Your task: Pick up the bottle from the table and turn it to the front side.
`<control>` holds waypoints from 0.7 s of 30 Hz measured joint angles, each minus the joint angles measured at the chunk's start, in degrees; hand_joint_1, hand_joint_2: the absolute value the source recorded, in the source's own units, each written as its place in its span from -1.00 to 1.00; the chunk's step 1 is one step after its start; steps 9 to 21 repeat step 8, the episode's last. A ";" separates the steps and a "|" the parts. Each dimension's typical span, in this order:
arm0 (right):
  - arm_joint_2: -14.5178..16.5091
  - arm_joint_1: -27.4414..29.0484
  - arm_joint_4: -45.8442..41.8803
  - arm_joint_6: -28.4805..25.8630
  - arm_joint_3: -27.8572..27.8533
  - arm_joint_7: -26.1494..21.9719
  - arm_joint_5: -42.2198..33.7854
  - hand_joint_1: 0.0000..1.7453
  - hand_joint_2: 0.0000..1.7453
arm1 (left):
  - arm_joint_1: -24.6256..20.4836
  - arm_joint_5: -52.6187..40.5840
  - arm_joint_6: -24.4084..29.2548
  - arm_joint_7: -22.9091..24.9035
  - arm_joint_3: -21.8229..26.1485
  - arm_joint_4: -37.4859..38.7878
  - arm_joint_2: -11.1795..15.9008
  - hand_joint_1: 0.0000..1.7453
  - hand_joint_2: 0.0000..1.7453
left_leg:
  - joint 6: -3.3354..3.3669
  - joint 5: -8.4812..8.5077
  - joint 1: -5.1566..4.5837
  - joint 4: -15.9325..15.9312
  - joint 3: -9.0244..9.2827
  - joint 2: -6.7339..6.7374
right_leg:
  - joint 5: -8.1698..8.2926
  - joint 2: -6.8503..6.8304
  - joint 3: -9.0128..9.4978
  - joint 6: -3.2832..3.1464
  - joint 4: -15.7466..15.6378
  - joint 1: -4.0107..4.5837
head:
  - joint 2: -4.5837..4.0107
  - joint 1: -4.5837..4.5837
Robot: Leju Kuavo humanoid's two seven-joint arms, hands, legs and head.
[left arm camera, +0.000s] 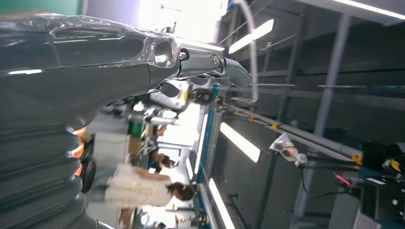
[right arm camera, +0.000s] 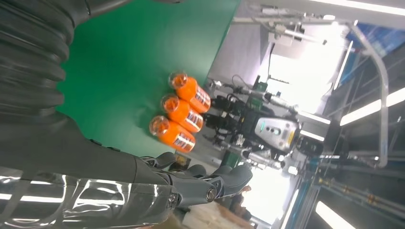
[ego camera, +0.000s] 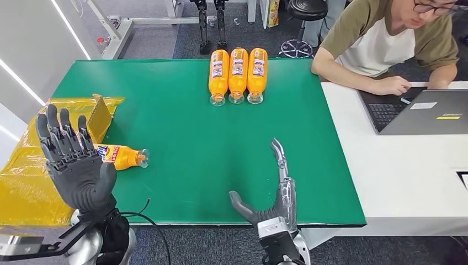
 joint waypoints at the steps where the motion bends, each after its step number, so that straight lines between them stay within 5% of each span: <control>1: 0.00 0.39 -0.14 -1.11 -0.16 -0.56 -0.31 -1.00 1.00 | 0.99 -0.25 -0.57 0.01 -0.15 -0.05 -0.91 -1.00 1.00 | 0.00 0.00 0.00 0.00 0.00 0.00 | 0.00 0.00 0.00 0.00 0.00 0.00 | 0.00 0.00; 7: -0.03 2.45 -2.19 -5.69 -1.11 -2.03 -1.30 -1.00 1.00 | 4.11 -5.48 -1.32 0.03 -0.50 0.11 -4.30 -1.00 1.00 | 0.00 0.00 0.01 0.00 0.01 0.00 | 0.00 0.00 -0.01 0.00 0.01 0.01 | 0.00 0.00; 21: -0.03 2.59 -2.40 -5.92 -1.19 -2.04 -1.38 -1.00 1.00 | 4.23 -5.94 -1.24 0.05 -0.52 0.12 -4.45 -1.00 1.00 | 0.00 0.00 0.01 -0.01 0.01 0.00 | 0.00 0.00 -0.01 0.00 0.01 0.01 | 0.00 0.00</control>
